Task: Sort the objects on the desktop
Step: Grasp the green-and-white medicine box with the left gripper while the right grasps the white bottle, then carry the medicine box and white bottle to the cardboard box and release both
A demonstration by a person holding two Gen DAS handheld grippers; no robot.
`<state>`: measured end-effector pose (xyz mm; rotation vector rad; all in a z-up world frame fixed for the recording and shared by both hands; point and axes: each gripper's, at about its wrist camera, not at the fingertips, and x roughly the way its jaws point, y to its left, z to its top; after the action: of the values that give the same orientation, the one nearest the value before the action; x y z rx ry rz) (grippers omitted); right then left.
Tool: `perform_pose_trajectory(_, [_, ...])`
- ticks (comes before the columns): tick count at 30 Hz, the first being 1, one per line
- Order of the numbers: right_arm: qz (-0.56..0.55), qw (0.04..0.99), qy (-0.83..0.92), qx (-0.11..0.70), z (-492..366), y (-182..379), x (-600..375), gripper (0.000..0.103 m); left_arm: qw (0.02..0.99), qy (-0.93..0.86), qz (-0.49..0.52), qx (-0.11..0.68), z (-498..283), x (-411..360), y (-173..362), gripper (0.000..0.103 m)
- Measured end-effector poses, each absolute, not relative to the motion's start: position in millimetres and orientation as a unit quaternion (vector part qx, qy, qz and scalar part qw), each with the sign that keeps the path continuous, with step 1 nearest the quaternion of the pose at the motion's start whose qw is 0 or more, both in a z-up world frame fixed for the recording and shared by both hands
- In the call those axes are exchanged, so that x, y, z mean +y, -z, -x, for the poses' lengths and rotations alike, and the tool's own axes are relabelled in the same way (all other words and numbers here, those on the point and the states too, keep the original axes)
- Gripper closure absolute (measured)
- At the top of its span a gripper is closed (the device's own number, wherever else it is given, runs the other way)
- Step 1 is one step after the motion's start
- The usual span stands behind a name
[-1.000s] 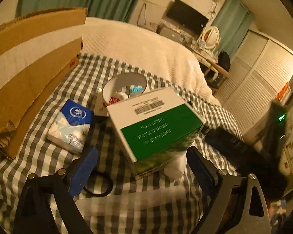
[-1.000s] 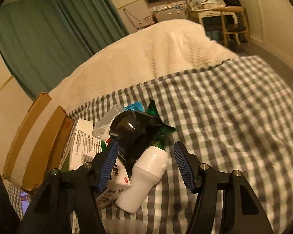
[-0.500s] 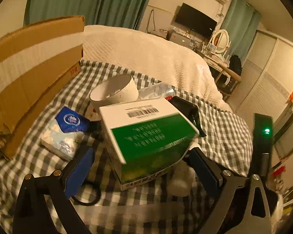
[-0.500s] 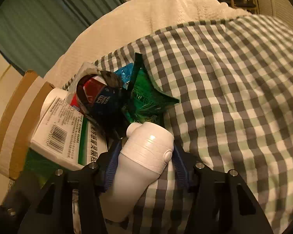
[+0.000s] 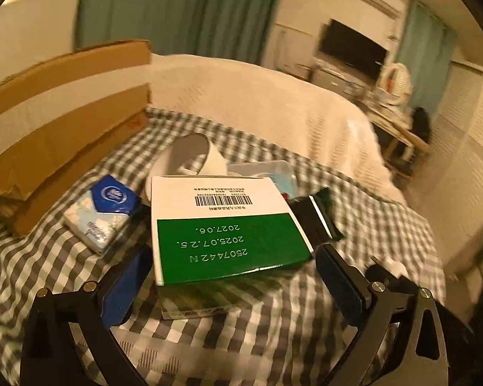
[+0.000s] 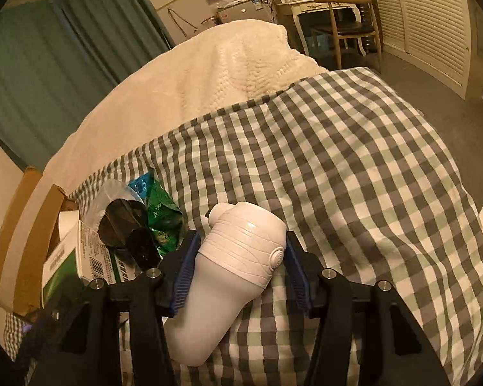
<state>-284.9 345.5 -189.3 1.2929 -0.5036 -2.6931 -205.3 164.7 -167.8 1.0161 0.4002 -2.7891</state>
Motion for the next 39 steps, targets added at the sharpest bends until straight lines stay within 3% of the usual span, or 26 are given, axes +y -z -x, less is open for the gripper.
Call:
perform_pose_trajectory(6, [-0.431,0.058,0.885,-0.166,284,196,350,0.051,0.116,0.937,-0.323,0.061,223,178,174,0.0])
perform_pose_trajectory(8, [-0.433,0.062,0.883,-0.169,284,198,349,0.051,0.102,0.938,-0.325,0.061,228,169,176,0.002])
perform_pose_trajectory(9, [-0.433,0.063,0.883,-0.167,284,198,349,0.051,0.096,0.937,-0.33,0.064,230,164,177,0.009])
perform_pose_trajectory(15, [-0.425,0.079,0.89,-0.146,282,191,335,0.051,0.048,0.935,-0.341,0.082,223,141,165,0.009])
perform_pose_trajectory(20, [-0.406,0.094,0.903,-0.109,273,170,313,0.051,0.002,0.946,-0.319,0.059,197,121,124,0.009])
perform_pose_trajectory(34, [-0.326,0.227,0.916,-0.051,213,16,196,0.051,0.006,0.973,-0.227,0.032,170,-8,-6,0.009])
perform_pose_trajectory(39, [-0.313,0.31,0.897,-0.03,213,-30,107,0.051,0.045,0.965,-0.255,0.042,188,-93,-17,0.009])
